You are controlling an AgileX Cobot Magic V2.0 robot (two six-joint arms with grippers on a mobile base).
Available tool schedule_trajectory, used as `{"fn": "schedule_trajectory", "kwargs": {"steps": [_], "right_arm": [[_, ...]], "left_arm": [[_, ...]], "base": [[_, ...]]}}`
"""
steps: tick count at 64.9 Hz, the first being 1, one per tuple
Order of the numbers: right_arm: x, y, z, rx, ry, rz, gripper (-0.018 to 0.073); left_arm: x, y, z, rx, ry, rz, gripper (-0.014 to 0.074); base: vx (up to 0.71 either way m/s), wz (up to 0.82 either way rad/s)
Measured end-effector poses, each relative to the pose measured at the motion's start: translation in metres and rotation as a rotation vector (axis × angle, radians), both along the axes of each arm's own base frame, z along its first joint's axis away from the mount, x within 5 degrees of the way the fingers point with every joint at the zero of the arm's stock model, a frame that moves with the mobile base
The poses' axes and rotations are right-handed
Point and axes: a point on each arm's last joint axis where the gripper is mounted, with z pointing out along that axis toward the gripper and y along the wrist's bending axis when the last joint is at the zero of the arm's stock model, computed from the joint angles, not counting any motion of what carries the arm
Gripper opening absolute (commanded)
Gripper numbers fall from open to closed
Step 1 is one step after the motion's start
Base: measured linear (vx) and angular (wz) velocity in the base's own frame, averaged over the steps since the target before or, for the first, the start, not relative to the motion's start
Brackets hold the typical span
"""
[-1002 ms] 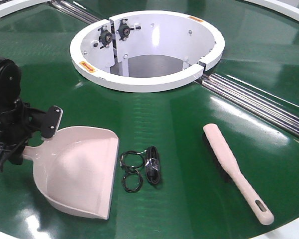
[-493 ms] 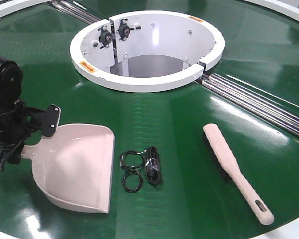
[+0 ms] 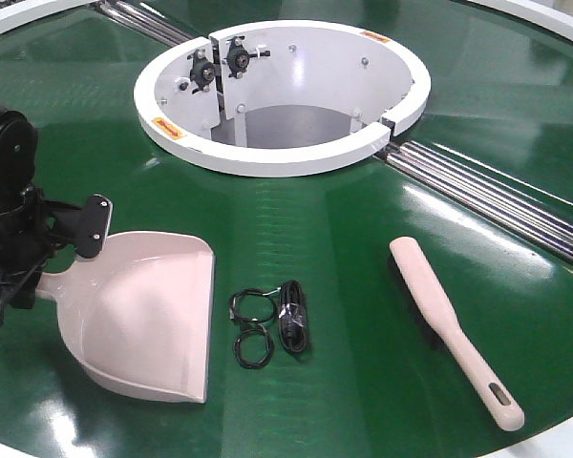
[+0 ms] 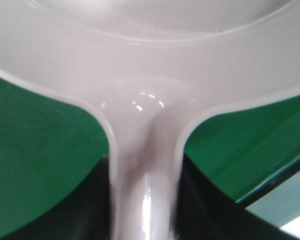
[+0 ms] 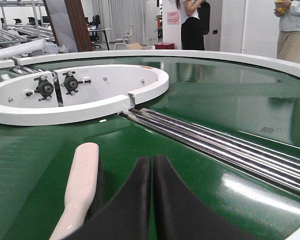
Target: Clean and inspect green conveyor with broom and dustpan
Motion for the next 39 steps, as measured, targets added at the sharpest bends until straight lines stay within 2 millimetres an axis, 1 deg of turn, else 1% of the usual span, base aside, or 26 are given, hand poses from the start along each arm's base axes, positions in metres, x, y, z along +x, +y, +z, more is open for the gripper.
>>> {"fn": "schedule_trajectory", "kwargs": {"steps": [39], "right_arm": [[0.0000,0.0000,0.0000,0.000,0.000,0.000,-0.0008]], "left_arm": [[-0.0010,-0.0040,-0.0008,-0.046,0.007,0.022,-0.0006]], "base": [[0.00,0.00]]}}
